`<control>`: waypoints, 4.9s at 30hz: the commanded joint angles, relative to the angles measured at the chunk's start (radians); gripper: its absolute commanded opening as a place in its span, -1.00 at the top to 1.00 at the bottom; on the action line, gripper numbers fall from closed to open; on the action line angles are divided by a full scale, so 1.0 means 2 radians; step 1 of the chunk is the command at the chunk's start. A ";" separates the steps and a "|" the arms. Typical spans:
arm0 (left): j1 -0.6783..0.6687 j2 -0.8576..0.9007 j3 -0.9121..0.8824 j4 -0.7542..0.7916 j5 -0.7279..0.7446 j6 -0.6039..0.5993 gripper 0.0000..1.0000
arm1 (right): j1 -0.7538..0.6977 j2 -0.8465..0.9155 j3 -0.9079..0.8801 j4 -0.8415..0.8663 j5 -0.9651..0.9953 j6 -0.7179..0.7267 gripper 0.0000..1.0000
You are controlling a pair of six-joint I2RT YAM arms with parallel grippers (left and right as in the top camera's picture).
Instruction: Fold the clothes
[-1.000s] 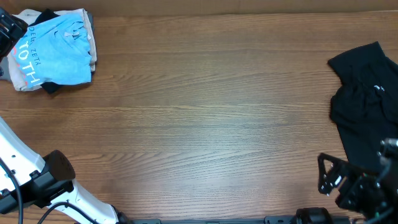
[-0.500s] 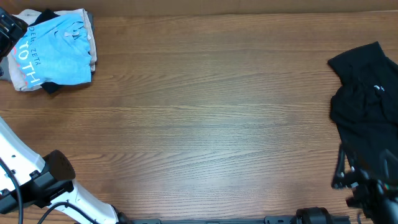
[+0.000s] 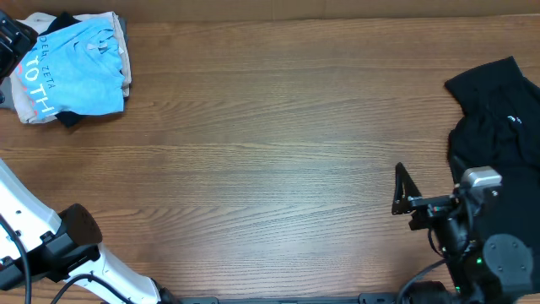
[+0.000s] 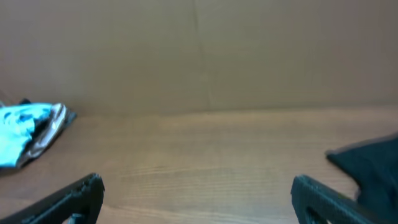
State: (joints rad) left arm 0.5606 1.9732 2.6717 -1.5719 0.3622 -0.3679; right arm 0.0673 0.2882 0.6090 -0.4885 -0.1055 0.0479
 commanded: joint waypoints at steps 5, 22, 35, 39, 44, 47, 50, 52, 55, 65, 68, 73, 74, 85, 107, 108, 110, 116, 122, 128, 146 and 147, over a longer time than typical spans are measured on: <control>0.000 -0.002 0.000 0.001 -0.004 -0.003 -1.00 | 0.001 -0.055 -0.121 0.106 -0.016 -0.020 -1.00; 0.000 -0.002 0.000 0.001 -0.004 -0.003 -0.99 | 0.001 -0.143 -0.282 0.266 -0.023 -0.009 -1.00; 0.000 -0.002 0.000 0.001 -0.004 -0.003 -1.00 | 0.001 -0.143 -0.301 0.234 -0.004 -0.009 -1.00; 0.000 -0.002 0.000 0.001 -0.004 -0.003 -1.00 | 0.001 -0.143 -0.301 0.206 0.004 -0.009 -1.00; 0.000 -0.002 0.000 0.001 -0.004 -0.003 -1.00 | 0.001 -0.143 -0.301 0.207 0.003 -0.009 -1.00; 0.000 -0.002 0.000 0.001 -0.004 -0.003 -0.99 | 0.001 -0.143 -0.301 0.207 0.003 -0.009 -1.00; 0.000 -0.002 0.000 0.001 -0.004 -0.003 -0.99 | 0.001 -0.143 -0.301 0.207 0.003 -0.009 -1.00; 0.000 -0.002 0.000 0.001 -0.004 -0.003 -1.00 | 0.001 -0.143 -0.301 0.207 0.003 -0.009 -1.00; 0.000 -0.002 0.000 0.001 -0.004 -0.003 -1.00 | 0.001 -0.143 -0.301 0.207 0.003 -0.009 -1.00; 0.000 -0.002 0.000 0.001 -0.004 -0.003 -1.00 | 0.001 -0.143 -0.301 0.207 0.003 -0.009 -1.00; 0.000 -0.002 0.000 0.001 -0.004 -0.003 -1.00 | 0.001 -0.143 -0.301 0.207 0.003 -0.009 -1.00; 0.000 -0.002 0.000 0.001 -0.004 -0.003 -1.00 | 0.001 -0.143 -0.301 0.207 0.003 -0.009 -1.00; 0.000 -0.002 0.000 0.001 -0.004 -0.003 -1.00 | 0.001 -0.143 -0.301 0.207 0.003 -0.009 -1.00; -0.056 -0.074 -0.109 0.007 -0.004 -0.003 -1.00 | 0.001 -0.143 -0.301 0.207 0.003 -0.009 -1.00; -0.308 -0.445 -0.711 0.047 -0.042 -0.003 -0.99 | 0.001 -0.143 -0.301 0.207 0.003 -0.009 -1.00; -0.309 -0.462 -0.736 0.087 -0.047 0.000 -1.00 | 0.001 -0.143 -0.301 0.207 0.003 -0.009 -1.00; -0.309 -0.495 -0.782 0.169 -0.048 0.014 -1.00 | 0.001 -0.143 -0.301 0.207 0.003 -0.009 -1.00; -0.308 -0.618 -0.940 0.439 -0.030 0.066 -1.00 | 0.001 -0.143 -0.301 0.207 0.003 -0.009 -1.00; -0.290 -0.748 -1.095 0.611 -0.032 0.107 -1.00 | 0.001 -0.143 -0.301 0.207 0.003 -0.009 -1.00; -0.240 -0.859 -1.212 0.709 -0.028 0.084 -1.00 | 0.001 -0.143 -0.301 0.207 0.003 -0.009 -1.00; -0.230 -0.985 -1.333 0.814 -0.143 0.080 -1.00 | 0.001 -0.143 -0.301 0.207 0.003 -0.009 -1.00; -0.230 -0.985 -1.333 0.813 -0.153 0.080 -1.00 | 0.001 -0.143 -0.301 0.207 0.003 -0.009 -1.00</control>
State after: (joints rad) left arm 0.0933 0.0177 0.0093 0.0528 0.1425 -0.2066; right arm 0.0669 0.0147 0.0181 -0.0792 -0.1040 0.0265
